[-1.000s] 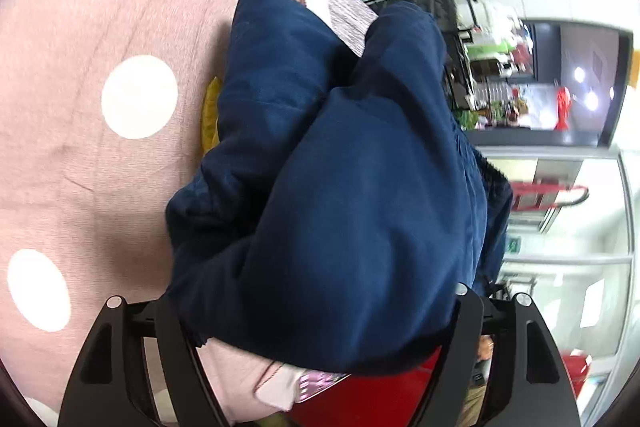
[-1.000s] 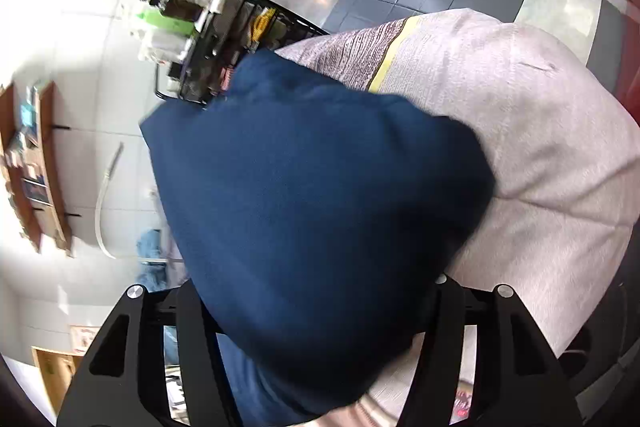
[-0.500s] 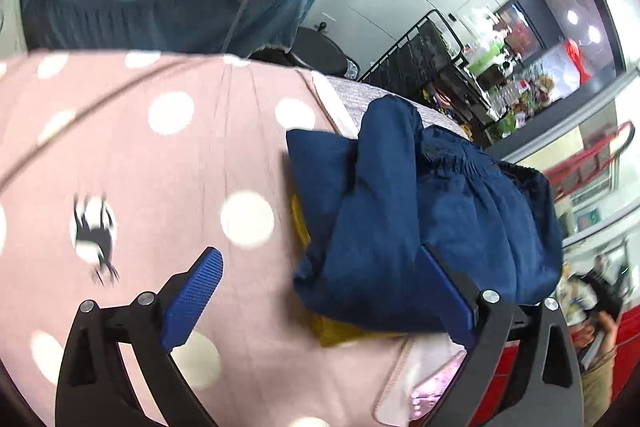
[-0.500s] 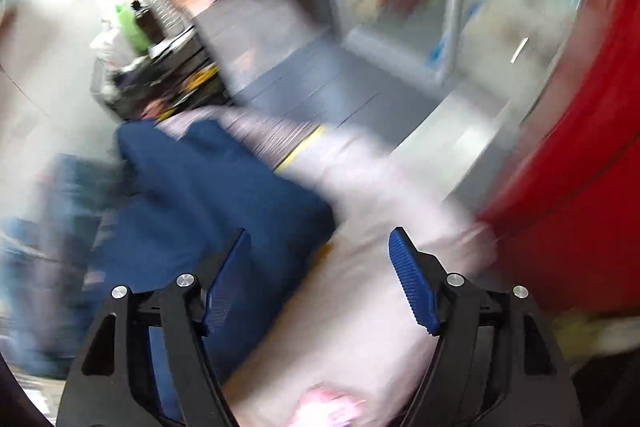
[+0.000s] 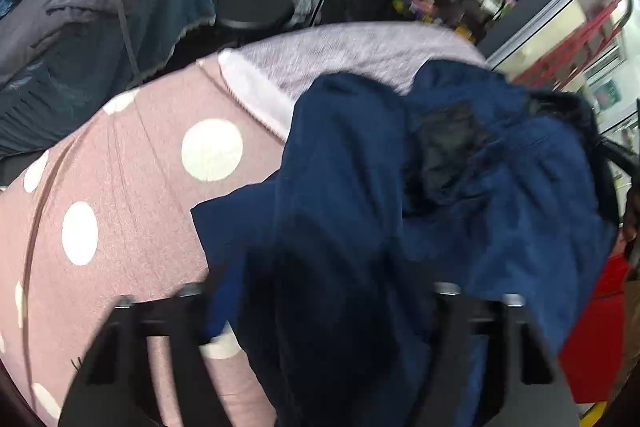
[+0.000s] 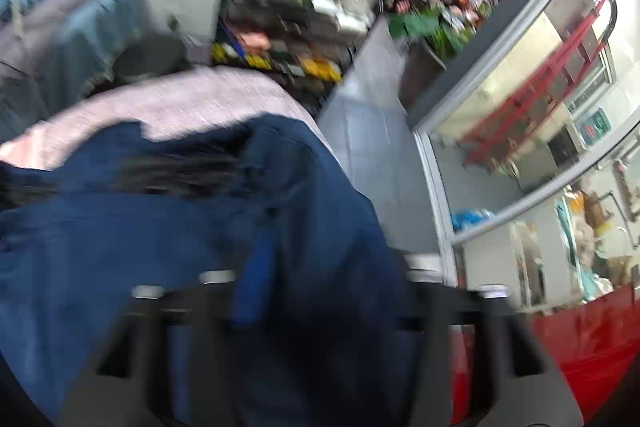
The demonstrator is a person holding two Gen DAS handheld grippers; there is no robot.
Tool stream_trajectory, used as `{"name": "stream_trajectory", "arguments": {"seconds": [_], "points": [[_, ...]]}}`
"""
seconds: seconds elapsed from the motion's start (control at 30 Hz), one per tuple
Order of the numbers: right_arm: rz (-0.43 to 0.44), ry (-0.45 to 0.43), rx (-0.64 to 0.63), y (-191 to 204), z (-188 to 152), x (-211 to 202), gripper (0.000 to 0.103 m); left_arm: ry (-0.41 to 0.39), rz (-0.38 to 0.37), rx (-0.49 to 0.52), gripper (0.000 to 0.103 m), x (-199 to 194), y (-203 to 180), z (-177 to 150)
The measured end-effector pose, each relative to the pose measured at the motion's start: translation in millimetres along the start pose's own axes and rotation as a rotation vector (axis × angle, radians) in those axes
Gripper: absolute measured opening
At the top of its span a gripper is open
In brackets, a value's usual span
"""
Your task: Fold large clothes
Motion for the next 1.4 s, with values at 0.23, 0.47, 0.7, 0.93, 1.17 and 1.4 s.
{"name": "stream_trajectory", "arguments": {"seconds": [0.23,0.47,0.7,0.93,1.17,1.4], "points": [[0.092,0.04,0.189,-32,30,53,0.002,0.042,-0.246,-0.457,0.023,48,64,-5],[-0.141,0.064,0.064,2,30,99,0.006,-0.022,-0.32,-0.582,0.052,26,74,-8],[0.029,-0.139,0.335,-33,35,22,0.081,-0.29,-0.108,-0.194,0.08,-65,28,20],[0.201,-0.112,0.192,29,1,-30,0.081,-0.055,0.019,0.047,0.051,21,-34,45],[0.264,-0.006,0.106,87,-77,-21,0.082,0.109,-0.25,-0.416,0.054,65,16,81],[0.303,0.036,0.232,80,-92,-8,0.089,-0.105,-0.165,-0.36,0.084,-30,50,61]]}}
Point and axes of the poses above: each gripper's, at about its wrist camera, not at the fingertips, and x roughly the way its jaws point, y to its left, z to its top, the point moved 10 cm from there along x, roughly the way its jaws point, and after that the axes turned 7 degrees about y, right-handed, at the moved point
